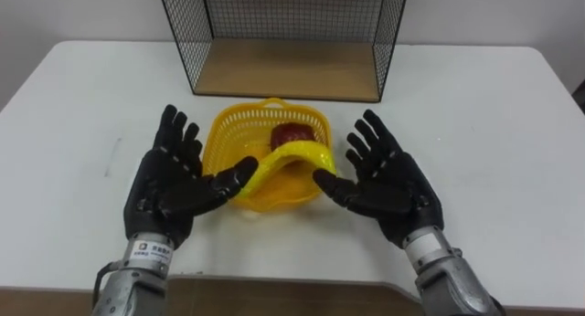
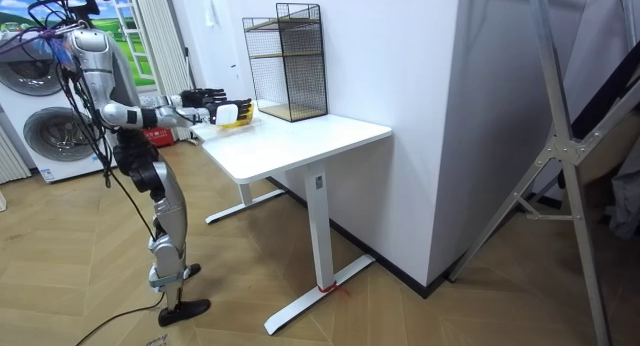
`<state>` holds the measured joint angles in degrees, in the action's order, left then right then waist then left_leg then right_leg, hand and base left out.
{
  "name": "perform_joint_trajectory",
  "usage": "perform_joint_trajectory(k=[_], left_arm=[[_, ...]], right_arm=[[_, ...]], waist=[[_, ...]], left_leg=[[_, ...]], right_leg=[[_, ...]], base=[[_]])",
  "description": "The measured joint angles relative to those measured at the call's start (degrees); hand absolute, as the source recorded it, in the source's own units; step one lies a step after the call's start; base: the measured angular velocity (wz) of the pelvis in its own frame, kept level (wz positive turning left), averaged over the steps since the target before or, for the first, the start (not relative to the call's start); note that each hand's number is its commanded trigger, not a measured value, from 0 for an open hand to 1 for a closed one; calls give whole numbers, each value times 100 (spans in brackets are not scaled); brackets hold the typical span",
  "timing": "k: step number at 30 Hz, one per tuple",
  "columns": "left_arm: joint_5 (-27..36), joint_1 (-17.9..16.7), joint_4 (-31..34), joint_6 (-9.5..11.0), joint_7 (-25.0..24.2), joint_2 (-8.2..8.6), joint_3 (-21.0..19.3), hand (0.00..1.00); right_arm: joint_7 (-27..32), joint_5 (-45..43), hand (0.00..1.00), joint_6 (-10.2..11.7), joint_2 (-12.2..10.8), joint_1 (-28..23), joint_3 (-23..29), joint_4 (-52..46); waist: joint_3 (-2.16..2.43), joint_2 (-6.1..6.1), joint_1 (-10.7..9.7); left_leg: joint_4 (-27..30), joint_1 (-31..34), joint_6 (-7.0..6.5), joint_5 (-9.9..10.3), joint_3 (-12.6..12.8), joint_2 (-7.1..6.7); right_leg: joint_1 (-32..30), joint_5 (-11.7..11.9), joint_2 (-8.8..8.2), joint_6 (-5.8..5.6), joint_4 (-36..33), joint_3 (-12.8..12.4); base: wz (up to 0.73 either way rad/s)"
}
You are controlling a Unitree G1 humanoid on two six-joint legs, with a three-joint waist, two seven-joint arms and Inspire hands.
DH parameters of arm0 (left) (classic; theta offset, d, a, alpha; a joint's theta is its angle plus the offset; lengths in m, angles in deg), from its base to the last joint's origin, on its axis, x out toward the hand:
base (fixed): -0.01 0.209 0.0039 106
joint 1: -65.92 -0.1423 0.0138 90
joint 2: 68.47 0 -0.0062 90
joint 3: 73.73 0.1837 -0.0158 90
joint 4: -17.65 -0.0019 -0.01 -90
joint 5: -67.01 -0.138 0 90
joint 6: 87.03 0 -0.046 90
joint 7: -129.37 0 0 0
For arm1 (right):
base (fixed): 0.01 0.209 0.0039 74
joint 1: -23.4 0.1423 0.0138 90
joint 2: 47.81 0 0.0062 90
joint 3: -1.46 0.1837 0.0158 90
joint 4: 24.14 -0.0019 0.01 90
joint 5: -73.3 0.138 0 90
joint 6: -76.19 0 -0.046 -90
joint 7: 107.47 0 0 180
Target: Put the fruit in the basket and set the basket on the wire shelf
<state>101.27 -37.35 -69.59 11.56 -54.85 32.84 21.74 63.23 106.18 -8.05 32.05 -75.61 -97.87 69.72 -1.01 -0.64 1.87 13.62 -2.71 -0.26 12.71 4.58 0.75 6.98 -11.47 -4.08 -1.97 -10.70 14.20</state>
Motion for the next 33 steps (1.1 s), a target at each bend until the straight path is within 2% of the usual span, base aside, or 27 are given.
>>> perform_joint_trajectory(k=[10, 15, 20, 33], left_arm=[[-1, 14, -141, 8, -36, -1, 44, 0], [-1, 6, -405, -131, -35, -5, 86, 0], [0, 20, -404, -146, -50, -7, 178, 0], [-1, 131, -389, -198, -49, -64, 169, 0]], right_arm=[[-132, -24, 0, 0, -3, 1, -74, 50], [-133, -84, 0, -11, -9, 6, -75, 253], [-202, -181, 0, -11, -6, 62, -82, 253], [-221, -179, 0, -12, 3, 134, -231, 291]], waist=[[-7, 24, 0], [-25, 65, -1], [-9, 94, -6], [1, 151, -2]], left_leg=[[-2, 1, 0, 0, 3, 2], [1, 11, 0, 0, 4, 3], [-4, 9, 0, 0, 10, 9], [-3, 1, 1, 0, 7, 9]], right_leg=[[4, 0, 0, 0, -6, -4], [-26, 0, 1, 0, -6, -8], [-33, 0, 6, 0, -4, -20], [-18, 3, 7, 4, 1, -14]], base=[[0], [0], [0], [0]])
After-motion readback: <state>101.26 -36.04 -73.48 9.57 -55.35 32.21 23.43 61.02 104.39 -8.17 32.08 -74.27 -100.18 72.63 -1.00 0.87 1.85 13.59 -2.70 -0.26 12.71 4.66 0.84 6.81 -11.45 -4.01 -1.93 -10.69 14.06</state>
